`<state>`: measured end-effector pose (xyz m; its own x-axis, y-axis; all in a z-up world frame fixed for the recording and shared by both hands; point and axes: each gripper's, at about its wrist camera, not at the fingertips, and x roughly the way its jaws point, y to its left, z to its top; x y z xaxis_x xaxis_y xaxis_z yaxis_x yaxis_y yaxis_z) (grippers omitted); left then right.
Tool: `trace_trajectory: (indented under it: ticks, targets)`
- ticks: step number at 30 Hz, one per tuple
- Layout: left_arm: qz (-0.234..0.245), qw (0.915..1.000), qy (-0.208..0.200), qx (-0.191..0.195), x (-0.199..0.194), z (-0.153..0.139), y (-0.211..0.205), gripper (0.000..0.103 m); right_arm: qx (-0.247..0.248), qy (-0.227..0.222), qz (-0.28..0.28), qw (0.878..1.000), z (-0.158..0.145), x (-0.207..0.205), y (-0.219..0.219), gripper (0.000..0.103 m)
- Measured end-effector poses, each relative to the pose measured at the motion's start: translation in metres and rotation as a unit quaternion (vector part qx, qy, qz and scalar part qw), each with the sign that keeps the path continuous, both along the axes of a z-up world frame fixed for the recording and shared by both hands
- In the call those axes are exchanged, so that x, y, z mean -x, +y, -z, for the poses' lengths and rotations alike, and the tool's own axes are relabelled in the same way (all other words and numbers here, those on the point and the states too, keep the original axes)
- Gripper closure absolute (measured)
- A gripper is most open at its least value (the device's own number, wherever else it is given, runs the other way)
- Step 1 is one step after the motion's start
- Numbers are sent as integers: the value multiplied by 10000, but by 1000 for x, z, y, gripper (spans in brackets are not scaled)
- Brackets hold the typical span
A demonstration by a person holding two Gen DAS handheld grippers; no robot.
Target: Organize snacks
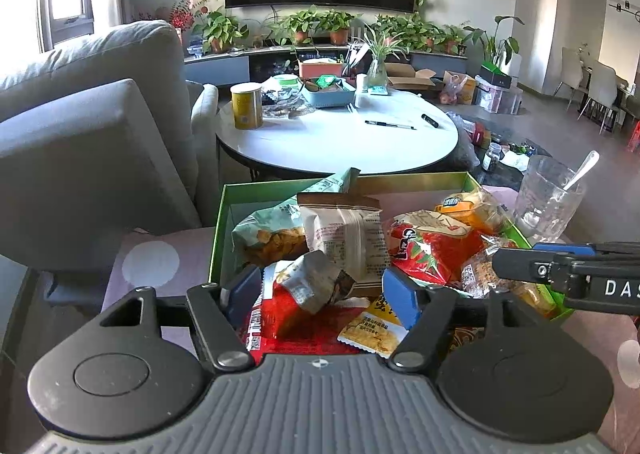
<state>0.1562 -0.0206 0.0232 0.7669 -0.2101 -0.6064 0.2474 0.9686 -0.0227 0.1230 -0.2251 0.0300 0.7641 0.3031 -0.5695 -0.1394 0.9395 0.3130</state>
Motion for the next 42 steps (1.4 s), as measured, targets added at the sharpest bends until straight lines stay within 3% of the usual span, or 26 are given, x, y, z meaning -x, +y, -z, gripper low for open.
trace_trajectory:
  ticks: [14, 25, 27, 33, 42]
  targets:
    - [-421, 9983, -347, 227, 39, -22, 17, 14, -190, -159, 109, 9996, -15, 21, -11, 24]
    - [-420, 9984, -388, 3, 76, -30, 10, 12, -254, -370, -20, 9990, -34, 58, -11, 24]
    - [-432, 9982, -413, 33, 85, -30, 11, 0, -241, -389, -63, 9989, -35, 65, -10, 24]
    - [-559, 9957, -735, -19, 113, -38, 12, 0, -183, -521, -194, 9983, -43, 85, -5, 24]
    - [-887, 9940, -644, 29, 137, -41, 19, 0, -131, -610, -250, 9977, -46, 109, 0, 24]
